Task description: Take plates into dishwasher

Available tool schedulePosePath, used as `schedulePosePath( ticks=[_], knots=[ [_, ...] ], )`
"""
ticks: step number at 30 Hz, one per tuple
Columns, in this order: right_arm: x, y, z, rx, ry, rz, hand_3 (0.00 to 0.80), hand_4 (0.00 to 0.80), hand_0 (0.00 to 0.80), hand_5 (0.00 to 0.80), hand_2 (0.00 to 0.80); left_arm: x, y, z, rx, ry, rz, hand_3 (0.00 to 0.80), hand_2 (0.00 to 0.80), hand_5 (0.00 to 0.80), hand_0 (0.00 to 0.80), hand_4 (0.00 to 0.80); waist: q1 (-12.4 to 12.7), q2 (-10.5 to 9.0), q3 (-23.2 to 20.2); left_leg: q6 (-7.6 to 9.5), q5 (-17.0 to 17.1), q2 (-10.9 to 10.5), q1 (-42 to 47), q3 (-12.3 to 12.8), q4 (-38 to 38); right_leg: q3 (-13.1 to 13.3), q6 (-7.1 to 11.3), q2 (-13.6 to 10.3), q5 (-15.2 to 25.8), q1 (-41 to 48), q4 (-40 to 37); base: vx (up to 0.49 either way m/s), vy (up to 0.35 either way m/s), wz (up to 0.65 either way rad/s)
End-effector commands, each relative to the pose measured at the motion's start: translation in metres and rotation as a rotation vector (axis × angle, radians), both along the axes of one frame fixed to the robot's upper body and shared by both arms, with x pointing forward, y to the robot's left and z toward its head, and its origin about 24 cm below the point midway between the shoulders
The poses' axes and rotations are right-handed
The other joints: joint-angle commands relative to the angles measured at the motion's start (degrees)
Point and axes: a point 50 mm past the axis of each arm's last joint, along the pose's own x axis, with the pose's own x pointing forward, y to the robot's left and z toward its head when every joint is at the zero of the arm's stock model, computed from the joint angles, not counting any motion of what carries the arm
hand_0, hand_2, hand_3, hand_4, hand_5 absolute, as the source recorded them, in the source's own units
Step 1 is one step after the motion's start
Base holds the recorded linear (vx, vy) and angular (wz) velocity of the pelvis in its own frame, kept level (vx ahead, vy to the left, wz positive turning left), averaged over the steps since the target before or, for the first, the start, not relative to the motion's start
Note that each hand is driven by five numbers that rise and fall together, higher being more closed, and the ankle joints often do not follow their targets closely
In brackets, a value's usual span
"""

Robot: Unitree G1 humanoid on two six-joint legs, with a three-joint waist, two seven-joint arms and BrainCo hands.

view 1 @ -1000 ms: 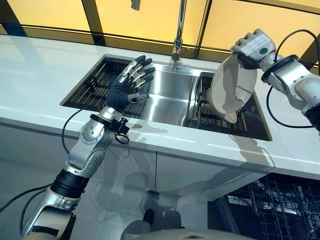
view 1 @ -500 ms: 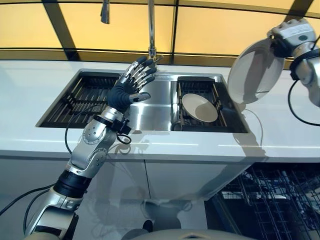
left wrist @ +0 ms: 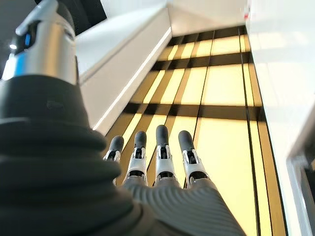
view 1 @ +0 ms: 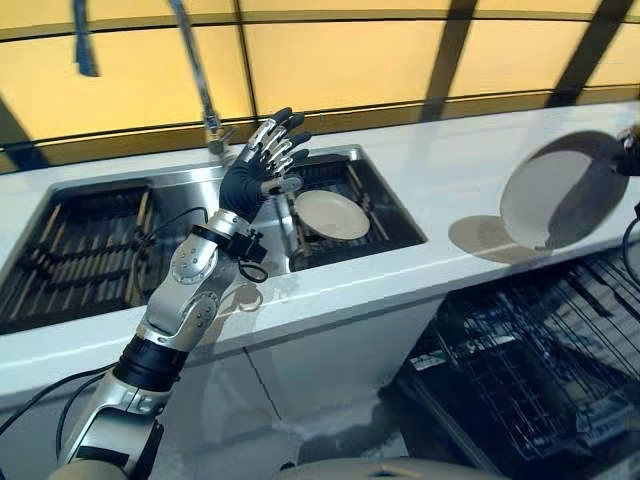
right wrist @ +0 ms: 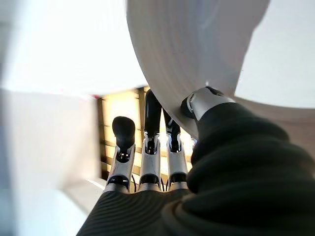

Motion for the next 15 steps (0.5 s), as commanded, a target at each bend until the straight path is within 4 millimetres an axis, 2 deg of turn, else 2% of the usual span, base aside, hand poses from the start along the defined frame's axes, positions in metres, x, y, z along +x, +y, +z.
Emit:
schedulePosePath(
  ticks=[1,6,15],
  knots=[
    [-0.026,-0.026,0.044,-0.005,-0.114,-0.106,0.800,0.800,0.800,0.800,0.800,0.007,-0.004,0.032,-0.031,-0.125,0.019,0.000,0.000,0.000,0.000,0.000,-0.09,-1.19,-2.88,2.46,-8.47,-0.45,4.34,1.83,0.41,-1.33,2.13,3.06,1.99,-2.13,0.20,-0.009,0.022,-0.36],
    [-0.043,-0.043,0.018,0.116,-0.052,-0.188,0.800,0.800,0.800,0.800,0.800,0.002,-0.007,0.029,-0.027,-0.121,0.024,0.000,0.000,0.000,0.000,0.000,-1.67,-0.98,-2.77,2.47,-8.65,-0.09,4.58,3.43,0.41,0.15,2.24,3.38,2.34,-2.54,0.20,0.003,0.015,-0.27],
    [-0.067,-0.062,-0.037,0.357,0.022,-0.335,0.800,0.800,0.800,0.800,0.800,-0.001,-0.002,0.027,-0.022,-0.122,0.039,0.000,0.000,0.000,0.000,0.000,-2.25,-1.04,-1.94,2.60,-8.79,0.33,4.38,4.58,0.41,0.80,2.07,3.73,2.70,-3.23,0.20,-0.003,-0.012,-0.11]
  ],
)
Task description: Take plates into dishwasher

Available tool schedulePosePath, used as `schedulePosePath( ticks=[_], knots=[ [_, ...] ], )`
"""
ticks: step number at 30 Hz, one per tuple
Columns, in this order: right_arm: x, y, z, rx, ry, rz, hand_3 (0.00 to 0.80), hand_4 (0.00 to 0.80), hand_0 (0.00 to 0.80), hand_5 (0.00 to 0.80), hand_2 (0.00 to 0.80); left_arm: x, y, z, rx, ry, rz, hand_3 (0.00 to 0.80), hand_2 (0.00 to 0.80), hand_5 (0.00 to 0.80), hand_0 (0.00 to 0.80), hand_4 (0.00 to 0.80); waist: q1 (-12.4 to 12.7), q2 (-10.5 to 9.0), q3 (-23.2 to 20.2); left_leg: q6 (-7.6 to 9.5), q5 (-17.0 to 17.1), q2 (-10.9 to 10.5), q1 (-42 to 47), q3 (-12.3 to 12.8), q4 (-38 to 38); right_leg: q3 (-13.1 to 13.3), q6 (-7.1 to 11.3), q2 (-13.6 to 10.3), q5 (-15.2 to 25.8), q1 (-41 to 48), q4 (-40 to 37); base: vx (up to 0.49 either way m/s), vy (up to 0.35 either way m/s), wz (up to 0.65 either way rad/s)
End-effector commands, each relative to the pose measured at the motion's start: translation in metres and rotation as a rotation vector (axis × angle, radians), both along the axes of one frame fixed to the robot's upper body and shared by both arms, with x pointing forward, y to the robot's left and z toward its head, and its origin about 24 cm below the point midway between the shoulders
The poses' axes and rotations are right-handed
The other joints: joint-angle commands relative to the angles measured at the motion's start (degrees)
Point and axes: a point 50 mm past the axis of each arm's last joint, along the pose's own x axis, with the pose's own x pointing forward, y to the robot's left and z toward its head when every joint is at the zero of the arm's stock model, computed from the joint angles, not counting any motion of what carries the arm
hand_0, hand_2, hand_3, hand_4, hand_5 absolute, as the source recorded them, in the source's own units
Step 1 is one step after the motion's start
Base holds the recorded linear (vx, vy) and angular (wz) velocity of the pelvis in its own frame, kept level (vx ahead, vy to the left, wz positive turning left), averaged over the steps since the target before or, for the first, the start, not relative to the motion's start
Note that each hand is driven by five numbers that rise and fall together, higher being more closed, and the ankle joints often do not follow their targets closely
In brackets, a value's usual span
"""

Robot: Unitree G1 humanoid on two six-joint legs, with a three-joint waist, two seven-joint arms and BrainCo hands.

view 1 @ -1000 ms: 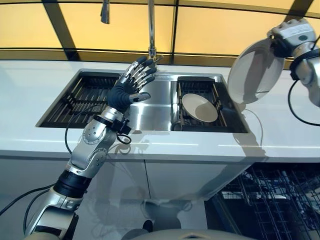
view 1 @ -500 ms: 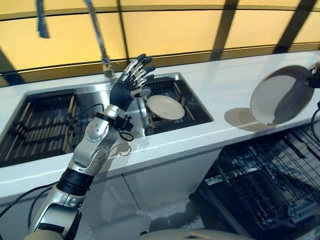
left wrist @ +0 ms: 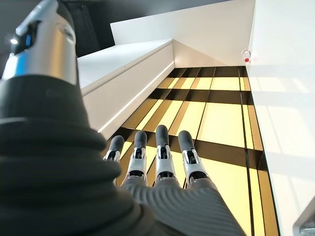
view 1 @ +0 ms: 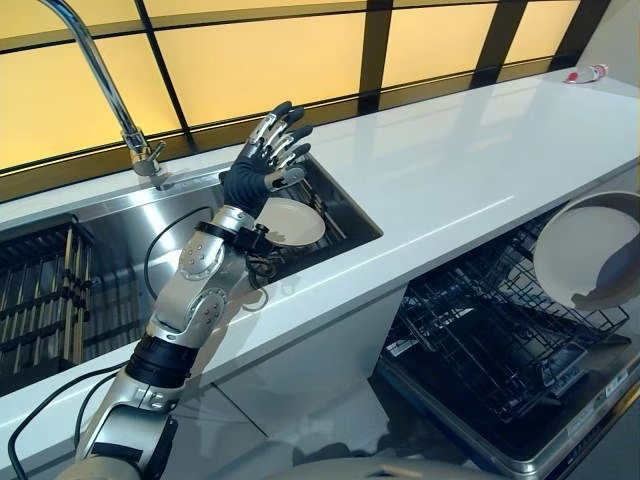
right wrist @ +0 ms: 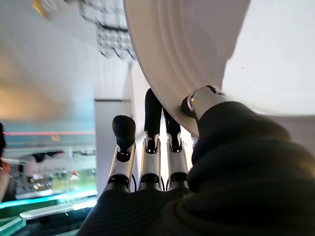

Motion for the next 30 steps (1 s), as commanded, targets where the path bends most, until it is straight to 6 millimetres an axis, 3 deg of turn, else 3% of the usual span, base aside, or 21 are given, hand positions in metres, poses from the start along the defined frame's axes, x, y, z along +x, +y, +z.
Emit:
schedulePosePath(
  ticks=[1,7,14,24,30],
  knots=[
    [-0.008,-0.012,0.013,0.064,-0.117,-0.096,0.800,0.800,0.800,0.800,0.800,-0.005,0.000,0.024,0.003,-0.125,0.005,0.000,0.000,0.000,0.000,0.000,2.29,-1.14,-2.11,3.04,-7.05,-0.41,2.63,-0.12,0.43,-1.77,1.99,3.25,2.54,-2.91,0.18,0.000,0.000,0.00],
    [-0.014,-0.011,-0.029,0.119,-0.101,-0.204,0.800,0.800,0.800,0.800,0.800,-0.009,-0.001,0.022,-0.003,-0.130,-0.022,0.000,0.000,0.000,0.000,0.000,3.49,-0.76,-1.78,3.36,-7.14,-0.50,2.60,-0.78,0.43,-2.52,1.70,3.12,2.39,-2.77,0.18,0.000,0.000,0.00],
    [-0.019,-0.005,-0.077,-0.013,-0.033,-0.316,0.800,0.800,0.800,0.800,0.800,-0.013,-0.007,0.020,-0.015,-0.130,-0.063,0.000,0.000,0.000,0.000,0.000,5.33,0.34,-1.41,3.78,-7.13,-0.71,2.71,-1.72,0.43,-3.59,1.40,2.95,2.26,-2.41,0.18,0.000,-0.001,0.01],
    [-0.017,0.009,-0.113,-0.252,0.124,-0.339,0.800,0.800,0.800,0.800,0.800,-0.018,-0.009,0.017,-0.035,-0.116,-0.104,0.000,0.000,0.000,0.000,0.000,8.11,1.51,-1.42,3.95,-6.67,-0.95,2.35,-3.39,0.43,-5.44,1.08,2.60,2.09,-2.14,0.18,0.000,-0.010,0.07],
    [-0.017,0.032,-0.146,-0.246,0.245,-0.282,0.800,0.800,0.800,0.800,0.800,-0.021,-0.009,0.014,-0.047,-0.108,-0.122,0.000,0.000,0.000,0.000,0.000,9.19,1.93,-1.58,3.99,-6.31,-1.13,2.05,-4.46,0.43,-6.39,0.86,2.45,1.99,-2.09,0.18,0.001,-0.008,0.11]
  ],
)
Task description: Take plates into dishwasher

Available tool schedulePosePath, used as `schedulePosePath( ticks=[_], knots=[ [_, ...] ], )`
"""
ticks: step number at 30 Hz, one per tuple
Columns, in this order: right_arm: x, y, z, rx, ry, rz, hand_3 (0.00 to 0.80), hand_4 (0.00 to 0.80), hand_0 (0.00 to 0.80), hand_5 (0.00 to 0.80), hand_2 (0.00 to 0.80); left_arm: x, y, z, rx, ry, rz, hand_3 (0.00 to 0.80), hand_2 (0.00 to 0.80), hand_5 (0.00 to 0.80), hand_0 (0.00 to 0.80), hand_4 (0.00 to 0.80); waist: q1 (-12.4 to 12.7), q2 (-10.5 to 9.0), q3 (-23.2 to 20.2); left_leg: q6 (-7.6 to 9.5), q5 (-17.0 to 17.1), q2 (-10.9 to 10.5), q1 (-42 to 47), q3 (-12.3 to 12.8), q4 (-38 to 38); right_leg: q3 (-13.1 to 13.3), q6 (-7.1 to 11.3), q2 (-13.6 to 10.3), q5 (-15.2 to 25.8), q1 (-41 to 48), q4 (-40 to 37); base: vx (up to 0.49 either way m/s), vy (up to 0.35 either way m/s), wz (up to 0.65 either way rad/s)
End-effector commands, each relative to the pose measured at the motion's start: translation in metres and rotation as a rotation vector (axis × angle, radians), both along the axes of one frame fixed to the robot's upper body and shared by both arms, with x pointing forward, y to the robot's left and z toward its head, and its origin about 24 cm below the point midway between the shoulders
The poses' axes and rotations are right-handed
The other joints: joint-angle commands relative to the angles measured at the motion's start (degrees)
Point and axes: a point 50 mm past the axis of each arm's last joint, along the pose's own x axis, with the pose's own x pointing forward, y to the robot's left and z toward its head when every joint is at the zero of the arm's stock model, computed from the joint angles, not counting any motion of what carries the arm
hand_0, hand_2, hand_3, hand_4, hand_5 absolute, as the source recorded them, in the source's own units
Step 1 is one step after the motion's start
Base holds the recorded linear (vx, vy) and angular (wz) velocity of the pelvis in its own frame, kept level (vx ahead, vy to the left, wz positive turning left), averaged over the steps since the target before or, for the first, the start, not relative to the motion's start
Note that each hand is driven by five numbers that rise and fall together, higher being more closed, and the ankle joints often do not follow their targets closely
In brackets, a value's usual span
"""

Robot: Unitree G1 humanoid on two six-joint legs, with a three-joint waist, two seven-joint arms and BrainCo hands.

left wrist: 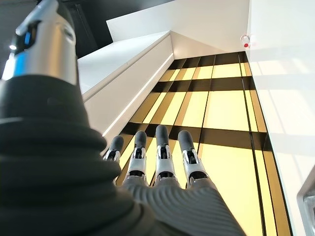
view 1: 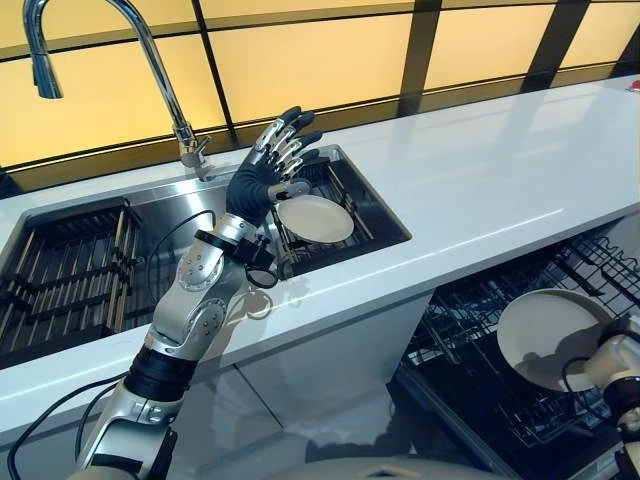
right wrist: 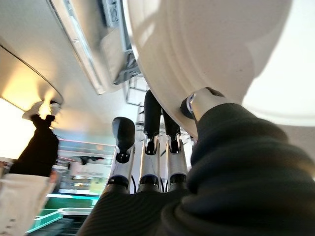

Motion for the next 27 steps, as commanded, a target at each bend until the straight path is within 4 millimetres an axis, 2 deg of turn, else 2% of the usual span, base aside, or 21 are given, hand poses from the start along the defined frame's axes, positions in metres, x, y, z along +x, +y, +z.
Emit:
schedulePosePath(
  ticks=[1,8,14,20,23,25,27],
  knots=[
    [0.017,-0.002,0.016,-0.118,0.010,-0.002,0.800,0.800,0.800,0.800,0.800,-0.007,-0.002,0.016,-0.054,-0.081,-0.040,0.000,0.000,0.000,0.000,0.000,2.70,-0.31,-2.23,3.78,-6.71,-0.95,1.95,-1.65,0.43,-2.74,1.06,2.68,1.94,-3.31,0.40,0.004,-0.008,0.11],
    [0.022,0.030,-0.015,-0.069,0.101,0.076,0.800,0.800,0.800,0.800,0.800,-0.008,-0.008,0.017,-0.059,-0.074,-0.055,0.000,0.000,0.000,0.000,0.000,3.48,0.11,-2.40,3.86,-6.45,-1.01,1.96,-1.92,0.43,-3.39,1.00,2.50,1.83,-3.16,0.40,0.002,-0.002,0.03],
    [0.022,0.048,-0.034,-0.014,0.144,0.110,0.800,0.800,0.800,0.800,0.800,-0.007,-0.011,0.018,-0.063,-0.068,-0.064,0.000,0.000,0.000,0.000,0.000,3.99,0.37,-2.50,3.89,-6.39,-1.09,2.00,-2.00,0.43,-3.78,1.01,2.34,1.73,-3.02,0.40,0.001,0.000,0.01],
    [0.026,0.065,-0.041,0.073,0.176,0.154,0.800,0.800,0.800,0.800,0.800,-0.007,-0.012,0.018,-0.064,-0.064,-0.061,0.000,0.000,0.000,0.000,0.000,3.90,0.36,-2.43,3.88,-6.32,-1.11,2.04,-2.02,0.43,-3.89,1.05,2.22,1.78,-2.95,0.40,0.000,0.000,0.00],
    [0.033,0.077,-0.039,0.116,0.202,0.195,0.800,0.800,0.800,0.800,0.800,-0.006,-0.012,0.018,-0.060,-0.062,-0.049,0.000,0.000,0.000,0.000,0.000,3.38,0.14,-2.34,3.83,-6.26,-1.06,2.09,-1.71,0.43,-3.73,1.10,2.21,1.94,-3.00,0.40,0.000,0.000,0.00],
    [0.036,0.083,-0.032,0.086,0.236,0.239,0.800,0.800,0.800,0.800,0.800,-0.007,-0.011,0.018,-0.060,-0.064,-0.035,0.000,0.000,0.000,0.000,0.000,2.90,0.03,-2.15,3.82,-6.24,-1.06,2.04,-1.50,0.43,-3.40,1.11,2.31,1.98,-3.10,0.40,0.000,0.000,0.00],
    [0.042,0.088,-0.020,-0.045,0.274,0.305,0.800,0.800,0.800,0.800,0.800,-0.006,-0.009,0.018,-0.065,-0.067,-0.019,0.000,0.000,0.000,0.000,0.000,2.35,-0.02,-1.99,3.88,-6.23,-1.08,2.00,-1.14,0.43,-3.08,1.17,2.36,2.07,-3.24,0.40,0.000,0.000,0.00]
  ],
)
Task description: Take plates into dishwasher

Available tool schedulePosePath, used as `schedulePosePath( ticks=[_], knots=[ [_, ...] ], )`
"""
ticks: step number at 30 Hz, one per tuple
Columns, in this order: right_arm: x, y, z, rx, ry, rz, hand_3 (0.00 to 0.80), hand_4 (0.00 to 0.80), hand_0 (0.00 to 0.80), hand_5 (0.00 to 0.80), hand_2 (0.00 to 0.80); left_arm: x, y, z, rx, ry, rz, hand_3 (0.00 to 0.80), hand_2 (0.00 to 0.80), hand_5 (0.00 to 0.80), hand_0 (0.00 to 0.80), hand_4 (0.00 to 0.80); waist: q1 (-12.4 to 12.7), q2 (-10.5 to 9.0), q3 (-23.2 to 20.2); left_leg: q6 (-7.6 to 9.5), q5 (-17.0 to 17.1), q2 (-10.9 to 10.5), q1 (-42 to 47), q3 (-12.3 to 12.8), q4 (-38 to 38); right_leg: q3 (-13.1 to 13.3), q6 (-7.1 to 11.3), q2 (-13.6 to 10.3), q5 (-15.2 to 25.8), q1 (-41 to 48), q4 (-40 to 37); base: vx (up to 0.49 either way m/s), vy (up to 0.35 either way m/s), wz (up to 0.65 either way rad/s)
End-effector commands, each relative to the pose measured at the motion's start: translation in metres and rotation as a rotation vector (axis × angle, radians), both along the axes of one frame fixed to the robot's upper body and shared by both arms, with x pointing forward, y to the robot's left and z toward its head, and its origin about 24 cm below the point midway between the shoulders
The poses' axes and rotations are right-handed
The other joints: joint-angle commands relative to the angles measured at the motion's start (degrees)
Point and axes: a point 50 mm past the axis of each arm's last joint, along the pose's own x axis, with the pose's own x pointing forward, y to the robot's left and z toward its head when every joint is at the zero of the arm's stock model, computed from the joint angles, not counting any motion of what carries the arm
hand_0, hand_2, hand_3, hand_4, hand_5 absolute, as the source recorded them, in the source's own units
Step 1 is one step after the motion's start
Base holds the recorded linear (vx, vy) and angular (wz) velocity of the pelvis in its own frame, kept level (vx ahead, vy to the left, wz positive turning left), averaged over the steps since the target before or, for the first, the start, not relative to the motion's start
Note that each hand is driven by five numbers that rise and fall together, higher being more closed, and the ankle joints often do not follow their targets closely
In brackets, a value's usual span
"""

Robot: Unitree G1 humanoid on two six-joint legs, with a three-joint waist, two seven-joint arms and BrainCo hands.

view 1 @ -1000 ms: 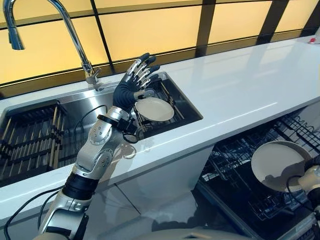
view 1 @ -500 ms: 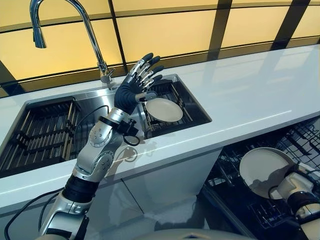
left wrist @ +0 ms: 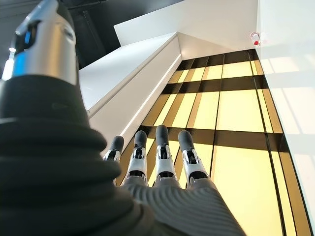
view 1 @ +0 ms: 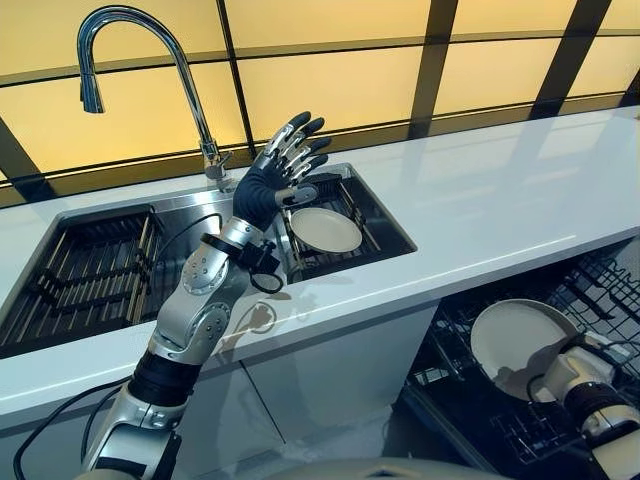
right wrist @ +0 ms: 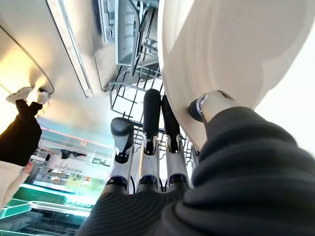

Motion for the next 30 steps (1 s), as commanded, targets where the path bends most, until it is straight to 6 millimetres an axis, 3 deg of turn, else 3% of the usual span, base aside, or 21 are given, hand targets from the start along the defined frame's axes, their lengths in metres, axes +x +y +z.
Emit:
schedulePosePath(
  ticks=[1,6,10,14,23,30],
  knots=[
    [0.036,0.053,0.007,-0.059,0.088,0.239,0.800,0.800,0.800,0.800,0.800,-0.003,0.000,0.021,-0.055,-0.095,0.016,0.000,0.000,0.000,0.000,0.000,1.20,-0.24,1.67,4.32,-6.81,-1.69,2.05,-0.07,0.44,-1.93,1.68,2.08,1.89,-3.30,0.49,0.000,0.000,0.00],
    [0.049,0.079,0.027,-0.233,0.210,0.372,0.800,0.800,0.800,0.800,0.800,-0.004,0.001,0.020,-0.060,-0.103,0.040,0.000,0.000,0.000,0.000,0.000,0.63,0.08,1.80,4.34,-6.70,-1.70,1.86,0.63,0.44,-1.39,1.84,2.20,1.89,-3.62,0.49,-0.009,0.029,-0.07],
    [0.043,0.079,0.026,-0.236,0.233,0.316,0.800,0.800,0.800,0.800,0.800,-0.004,0.002,0.019,-0.063,-0.102,0.043,0.000,0.000,0.000,0.000,0.000,0.61,0.11,1.64,4.44,-6.71,-1.85,1.79,0.72,0.44,-1.20,1.84,2.14,1.81,-3.64,0.49,-0.001,0.037,-0.02],
    [0.032,0.038,0.037,-0.271,0.198,0.159,0.800,0.800,0.800,0.800,0.800,-0.005,0.005,0.021,-0.056,-0.105,0.047,0.000,0.000,0.000,0.000,0.000,0.54,-0.20,1.66,4.46,-6.87,-1.89,1.91,0.55,0.44,-1.21,1.91,2.22,1.83,-3.43,0.49,0.000,0.000,0.00],
    [0.000,-0.065,0.087,-0.430,0.148,-0.152,0.800,0.800,0.800,0.800,0.800,-0.006,0.005,0.030,-0.048,-0.109,0.031,0.000,0.000,0.000,0.000,0.000,0.93,-0.87,2.04,4.27,-6.97,-1.74,2.24,0.46,0.44,-1.08,1.81,2.40,2.28,-3.01,0.49,0.000,0.000,0.00],
    [-0.020,-0.102,0.114,-0.495,0.017,-0.287,0.800,0.800,0.800,0.800,0.800,-0.005,0.006,0.032,-0.047,-0.095,0.000,0.000,0.000,0.000,0.000,0.000,2.20,-1.02,1.78,4.12,-6.71,-1.71,2.28,-0.59,0.44,-1.77,1.67,2.36,2.37,-2.66,0.49,0.000,0.000,0.00]
  ],
)
